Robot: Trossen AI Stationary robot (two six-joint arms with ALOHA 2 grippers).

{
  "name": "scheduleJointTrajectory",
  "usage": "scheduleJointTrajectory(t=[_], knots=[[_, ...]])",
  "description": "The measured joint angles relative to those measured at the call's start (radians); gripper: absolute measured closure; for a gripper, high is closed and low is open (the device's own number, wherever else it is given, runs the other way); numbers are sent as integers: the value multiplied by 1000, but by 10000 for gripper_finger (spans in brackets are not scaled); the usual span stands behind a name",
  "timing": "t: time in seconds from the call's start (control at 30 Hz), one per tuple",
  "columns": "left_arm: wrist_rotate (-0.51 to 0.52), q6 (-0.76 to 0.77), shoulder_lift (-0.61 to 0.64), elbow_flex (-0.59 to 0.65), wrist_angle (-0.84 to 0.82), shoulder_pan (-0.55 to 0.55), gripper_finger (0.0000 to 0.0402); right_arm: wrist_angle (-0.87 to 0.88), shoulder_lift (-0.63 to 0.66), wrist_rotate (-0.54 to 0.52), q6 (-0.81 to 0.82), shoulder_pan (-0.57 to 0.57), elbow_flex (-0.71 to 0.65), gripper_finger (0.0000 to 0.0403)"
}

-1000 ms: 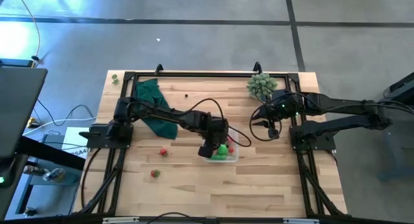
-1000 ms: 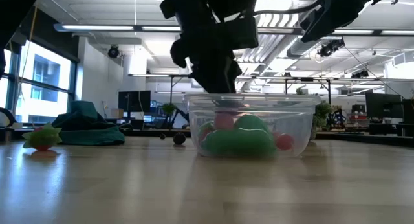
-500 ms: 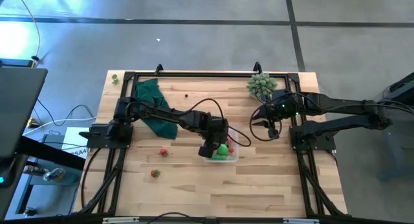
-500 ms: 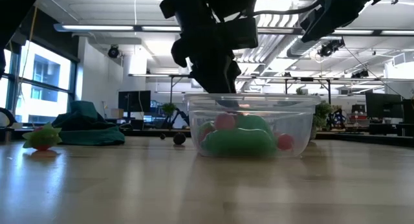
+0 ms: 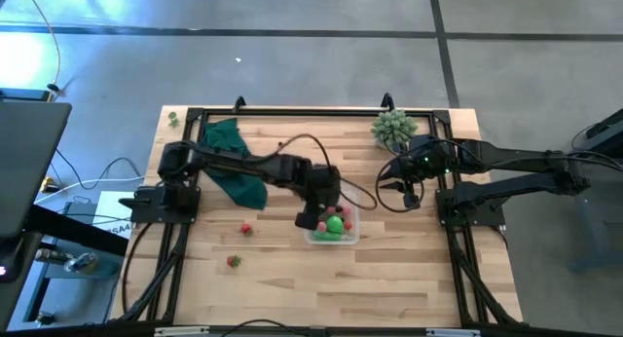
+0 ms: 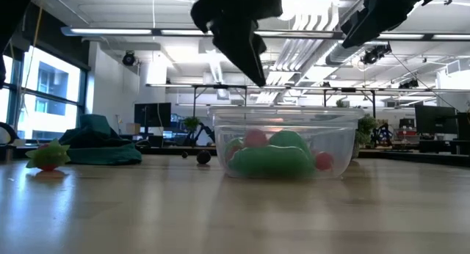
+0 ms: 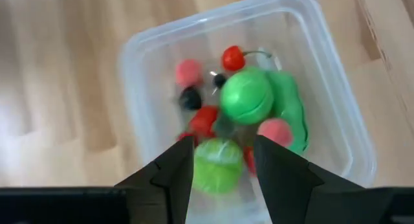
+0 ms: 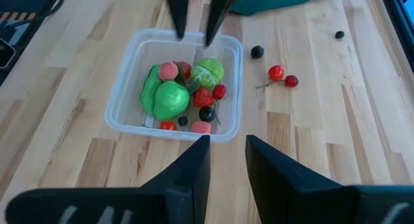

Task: Pick and placing Produce into tupperware
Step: Put the blackberry into the container

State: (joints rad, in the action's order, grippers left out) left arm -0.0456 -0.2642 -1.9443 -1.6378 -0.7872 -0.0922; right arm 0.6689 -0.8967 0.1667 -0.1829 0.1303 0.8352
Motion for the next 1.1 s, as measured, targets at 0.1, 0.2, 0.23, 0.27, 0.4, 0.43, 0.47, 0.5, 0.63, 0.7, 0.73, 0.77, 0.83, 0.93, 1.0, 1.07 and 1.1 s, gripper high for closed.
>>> scheduleJointTrajectory(t=[0.1,0.2,0.23,0.27,0.4,0.43,0.47,0.5,0.63,0.7,0.73,0.77,0.83,0.93,1.0,1.07,1.1], knots=[[-29,4,46,-5,-54,-47,255,0,0,0,0,0,0,313],[-37,-9,82,-5,-118,-97,252,0,0,0,0,0,0,313],[-37,-17,93,-5,-140,-112,250,0,0,0,0,0,0,313],[-37,-27,102,-5,-158,-128,249,0,0,0,0,0,0,313],[-40,-84,131,-5,-221,-181,246,0,0,0,0,0,0,313],[-40,-100,135,-5,-229,-192,246,0,0,0,0,0,0,313],[-40,-116,138,-5,-237,-203,245,0,0,0,0,0,0,313],[-41,-132,140,-4,-241,-213,245,0,0,0,0,0,0,313],[-98,-187,160,59,-196,-257,245,0,0,0,0,0,0,313],[-140,-201,183,130,-124,-279,245,0,0,0,0,0,0,313],[-160,-203,198,173,-91,-293,245,0,0,0,0,0,0,313],[-178,-203,213,218,-54,-306,245,0,0,0,0,0,0,313],[-213,-204,247,307,30,-329,245,0,0,0,0,0,0,313],[-236,-205,301,443,173,-349,245,0,0,0,0,0,0,313],[-244,-207,330,533,260,-356,245,0,0,0,0,0,0,313],[-254,-207,347,610,356,-361,245,0,0,0,0,0,0,313],[-258,-207,351,644,397,-361,245,0,0,0,0,0,0,313]])
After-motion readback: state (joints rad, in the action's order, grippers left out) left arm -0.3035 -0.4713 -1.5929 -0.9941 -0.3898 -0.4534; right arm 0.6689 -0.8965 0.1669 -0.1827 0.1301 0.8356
